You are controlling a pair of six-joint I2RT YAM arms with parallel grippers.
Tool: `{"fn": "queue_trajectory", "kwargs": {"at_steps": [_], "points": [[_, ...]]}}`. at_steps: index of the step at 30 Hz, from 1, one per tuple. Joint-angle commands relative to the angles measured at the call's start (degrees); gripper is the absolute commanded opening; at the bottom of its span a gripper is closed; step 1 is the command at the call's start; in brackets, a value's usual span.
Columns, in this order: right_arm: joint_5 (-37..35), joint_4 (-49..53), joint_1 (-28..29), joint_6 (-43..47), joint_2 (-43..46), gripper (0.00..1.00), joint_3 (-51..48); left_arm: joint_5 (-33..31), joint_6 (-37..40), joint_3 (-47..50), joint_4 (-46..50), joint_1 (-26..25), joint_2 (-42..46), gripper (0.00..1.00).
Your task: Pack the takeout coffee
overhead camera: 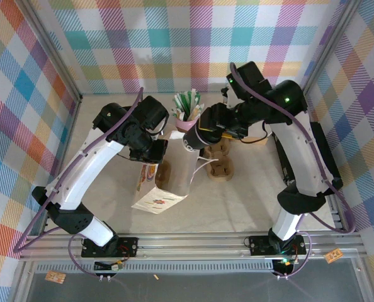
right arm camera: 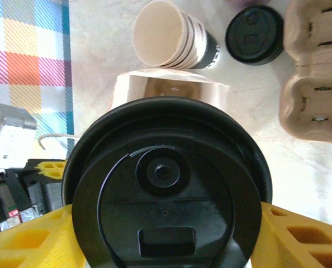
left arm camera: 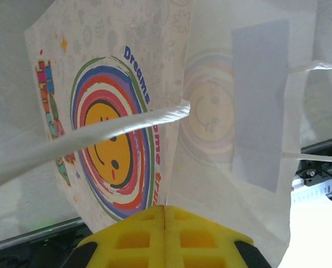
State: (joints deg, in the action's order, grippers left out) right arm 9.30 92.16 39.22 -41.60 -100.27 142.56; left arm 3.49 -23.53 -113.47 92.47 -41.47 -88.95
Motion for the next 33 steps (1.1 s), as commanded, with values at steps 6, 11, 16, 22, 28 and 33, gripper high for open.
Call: {"fn": "queue_trajectory", "kwargs": {"at_steps": [6, 11, 16, 22, 28, 33], "points": [[-1.1, 0.9, 3.8, -6.4, -2.2, 0.53, 2.7, 5.4, 2.4, -1.2, 1.0, 0.6, 2.5, 0.00], [-3.4, 4.9, 6.6, -7.6, -5.1, 0.53, 5.2, 8.9, 1.2, 0.4, -3.3, 0.5, 3.6, 0.00], [-6.4, 8.2, 8.7, -8.9, -6.7, 0.52, 7.4, 11.9, -2.4, 5.2, -11.2, 0.6, 6.7, 0.00], [-10.3, 10.1, 10.3, -11.1, -5.8, 0.51, 6.3, 11.1, -5.3, 10.8, -16.6, 0.7, 10.0, 0.00], [-11.3, 10.1, 11.7, -10.2, -7.2, 0.51, 5.7, 11.2, -7.8, 20.0, -24.2, 0.8, 14.4, 0.00], [-13.5, 10.1, 12.6, -10.2, -6.8, 0.51, 3.0, 10.8, -9.1, 25.1, -29.2, 0.9, 17.3, 0.00]]}}
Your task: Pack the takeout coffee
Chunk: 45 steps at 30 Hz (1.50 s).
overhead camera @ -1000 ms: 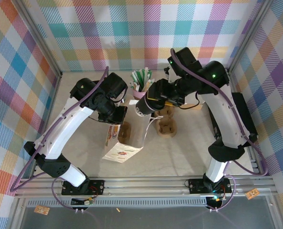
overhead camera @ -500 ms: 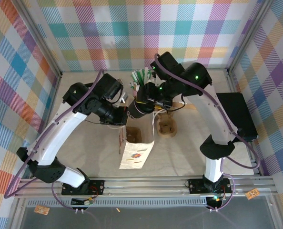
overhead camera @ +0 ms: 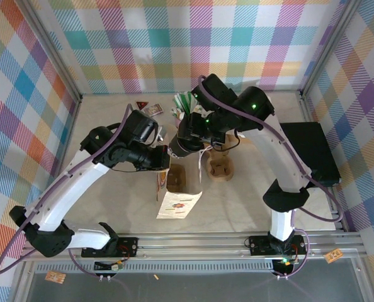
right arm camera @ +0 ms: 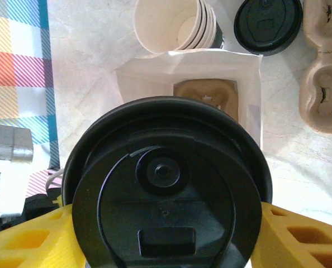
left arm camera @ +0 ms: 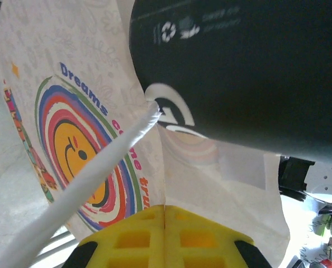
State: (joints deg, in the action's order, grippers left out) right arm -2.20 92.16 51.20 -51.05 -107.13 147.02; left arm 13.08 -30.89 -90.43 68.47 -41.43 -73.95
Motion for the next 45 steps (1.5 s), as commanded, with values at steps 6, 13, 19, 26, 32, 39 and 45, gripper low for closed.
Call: {"fn": "queue_trajectory", "kwargs": {"at_steps": [6, 13, 19, 26, 32, 39, 45], "points": [[-3.1, 10.1, 0.8, 0.7, 0.0, 0.51, -3.4, 2.1, -2.5, 6.8, -8.9, 1.6, 4.8, 0.00], [-3.2, 10.1, 2.6, 1.2, -3.8, 0.51, 0.3, 5.0, -1.9, 8.7, -11.2, 3.1, 7.0, 0.00], [-3.7, 10.1, 4.2, 0.0, -5.5, 0.51, 1.6, 7.8, -0.6, 8.8, -12.1, 3.7, 7.6, 0.00], [-4.5, 10.1, 5.1, -1.0, -6.0, 0.51, -2.0, 10.3, 0.2, 11.3, -14.6, 5.5, 10.4, 0.00], [-6.4, 10.1, 5.6, 3.0, -7.4, 0.52, -2.9, 14.7, -1.3, 15.5, -17.6, 9.6, 12.5, 0.00], [-6.9, 10.0, 5.6, 8.8, -9.5, 0.52, -2.3, 18.0, -2.4, 19.9, -21.4, 13.8, 14.9, 0.00], [-6.2, 10.0, 5.7, 10.7, -13.0, 0.52, 0.2, 17.2, -2.2, 21.4, -22.4, 15.1, 17.5, 0.00]]}}
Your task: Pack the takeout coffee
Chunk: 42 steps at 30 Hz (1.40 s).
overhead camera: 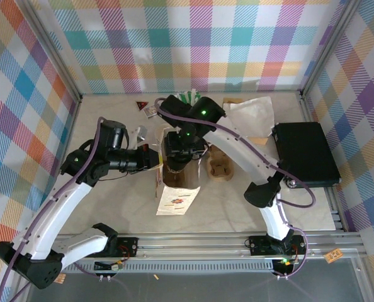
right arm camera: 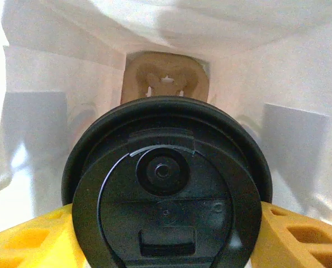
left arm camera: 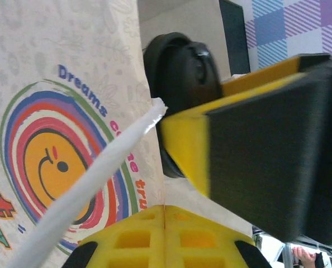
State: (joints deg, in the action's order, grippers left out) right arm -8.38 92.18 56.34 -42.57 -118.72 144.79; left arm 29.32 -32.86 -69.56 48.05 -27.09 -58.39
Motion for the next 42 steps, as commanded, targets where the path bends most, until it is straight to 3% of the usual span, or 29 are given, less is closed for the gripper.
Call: {"fn": "queue_trajectory", "kwargs": {"at_steps": [1, 10, 28, 33, 37, 42], "points": [[0.1, 10.0, 0.6, 2.3, -1.9, 0.52, 2.7, 0.5, 0.0, 0.6, -1.8, 0.9, 2.3, 0.00], [-0.2, 10.0, 1.4, 1.1, -3.4, 0.51, 1.6, -5.8, 2.3, 1.3, 1.4, 1.5, 4.5, 0.00], [1.5, 10.0, 2.8, 2.3, -8.3, 0.51, 3.4, -11.1, 1.8, 2.6, 3.6, 2.0, 5.7, 0.00], [1.5, 9.9, 2.8, 2.8, -8.9, 0.51, 3.1, -13.0, 1.2, 2.5, 4.3, 2.1, 6.2, 0.15], [1.4, 9.9, 2.8, 2.9, -9.4, 0.51, 3.0, -15.0, 0.4, 2.6, 5.2, 2.1, 7.1, 0.39], [-0.4, 9.9, 2.7, 3.3, -9.9, 0.51, 3.6, -16.5, -0.6, 2.8, 5.7, 2.2, 7.3, 0.42]]}}
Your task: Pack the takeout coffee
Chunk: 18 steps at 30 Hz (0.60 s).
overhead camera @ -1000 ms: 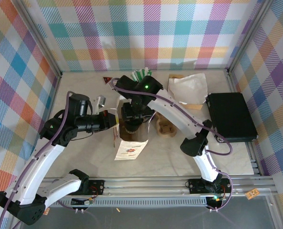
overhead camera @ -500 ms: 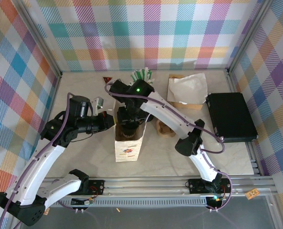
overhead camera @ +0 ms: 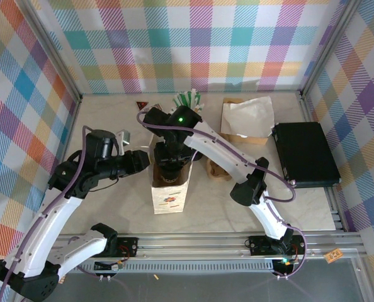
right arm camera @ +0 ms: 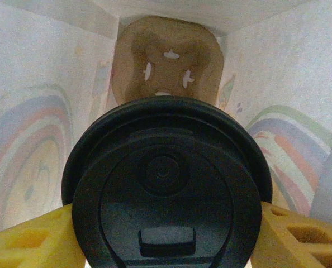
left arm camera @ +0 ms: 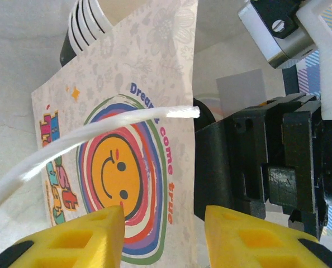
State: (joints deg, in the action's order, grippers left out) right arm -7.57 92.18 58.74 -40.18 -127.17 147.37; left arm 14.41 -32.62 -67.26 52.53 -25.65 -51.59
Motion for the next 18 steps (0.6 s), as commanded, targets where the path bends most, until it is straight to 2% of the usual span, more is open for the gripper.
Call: {"fn": "queue_trajectory", "kwargs": {"at_steps": [1, 2, 12, 18], "points": [[-1.5, 9.9, 0.4, 0.7, -1.6, 0.51, 1.2, -1.4, -0.8, 0.3, 1.3, 0.7, 0.3, 0.44], [-1.8, 9.9, 0.4, 0.4, -1.9, 0.51, 1.7, -1.0, -0.9, 0.0, 1.3, 0.7, 0.0, 0.47], [-2.0, 8.7, 0.4, -0.6, -4.2, 0.51, 4.8, 2.9, 1.1, -2.3, 0.3, 0.7, -2.2, 0.50], [-2.9, 9.4, 0.4, -0.5, -4.9, 0.50, 5.5, 3.9, 2.2, -2.9, 0.8, 0.8, -3.9, 0.43]]}}
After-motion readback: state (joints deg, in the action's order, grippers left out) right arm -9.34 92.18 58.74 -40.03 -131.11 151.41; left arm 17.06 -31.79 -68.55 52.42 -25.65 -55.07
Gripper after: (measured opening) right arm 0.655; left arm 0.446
